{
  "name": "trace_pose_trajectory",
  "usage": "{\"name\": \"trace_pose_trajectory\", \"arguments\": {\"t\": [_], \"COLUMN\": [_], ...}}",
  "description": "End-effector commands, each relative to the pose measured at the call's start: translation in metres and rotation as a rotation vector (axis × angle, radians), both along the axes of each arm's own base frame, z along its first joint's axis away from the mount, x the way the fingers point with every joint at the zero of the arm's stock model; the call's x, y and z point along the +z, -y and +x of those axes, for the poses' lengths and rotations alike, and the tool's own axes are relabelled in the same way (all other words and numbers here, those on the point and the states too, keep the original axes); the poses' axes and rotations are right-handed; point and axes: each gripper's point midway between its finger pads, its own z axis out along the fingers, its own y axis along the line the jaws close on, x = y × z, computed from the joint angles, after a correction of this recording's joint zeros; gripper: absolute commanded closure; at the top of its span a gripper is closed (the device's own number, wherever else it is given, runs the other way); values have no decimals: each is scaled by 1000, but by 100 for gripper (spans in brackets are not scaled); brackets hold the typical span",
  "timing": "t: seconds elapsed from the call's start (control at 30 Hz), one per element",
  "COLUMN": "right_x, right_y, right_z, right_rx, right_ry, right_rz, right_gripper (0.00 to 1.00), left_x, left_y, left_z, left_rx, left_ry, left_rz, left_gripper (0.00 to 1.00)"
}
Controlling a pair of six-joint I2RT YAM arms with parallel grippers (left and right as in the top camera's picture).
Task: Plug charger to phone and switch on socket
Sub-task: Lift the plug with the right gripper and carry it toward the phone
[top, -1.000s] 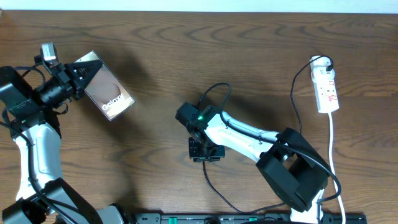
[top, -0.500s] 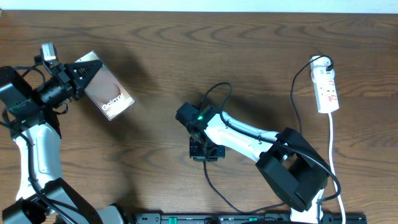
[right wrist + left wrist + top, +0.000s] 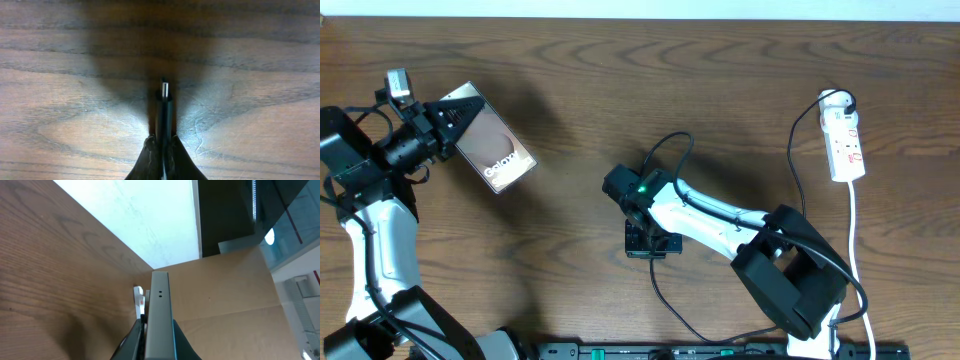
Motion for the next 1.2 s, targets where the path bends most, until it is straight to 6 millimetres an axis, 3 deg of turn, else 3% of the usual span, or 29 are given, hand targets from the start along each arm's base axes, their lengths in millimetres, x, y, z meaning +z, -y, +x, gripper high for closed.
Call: {"name": "trace_pose_trajectory", "arguments": {"t": [0.0,0.17,0.33,0.53,0.63,0.73,0.93,1.17], "right_x": [-9,-7,10,79,106,120,194,200], "right_y": [6,15,1,-55,-64,-64,-74,-89], "right_z": [8,22,45,64,67,72,60,43], "right_rx": [-27,-57,-2,278,416,408,652,763], "right_ry": [9,4,-26,-40,4,4,139,173], "right_rz": [-33,-16,163,738,939,1030,1565,1624], "right_gripper": [99,99,99,99,99,99,99,99], "left_x": [3,3,4,4,4,4,5,7], "left_y": [1,1,2,2,2,2,5,9], "left_z": [-2,-2,-3,-3,-3,-4,-6,-11], "left_rx": [-11,-12,-23,-23,-25,-27,-49,-88], "left_ry": [5,5,7,8,12,17,45,57], "left_rz": [-3,-4,-7,-6,-4,0,14,7], "left_gripper": [92,92,93,93,93,93,93,93]}}
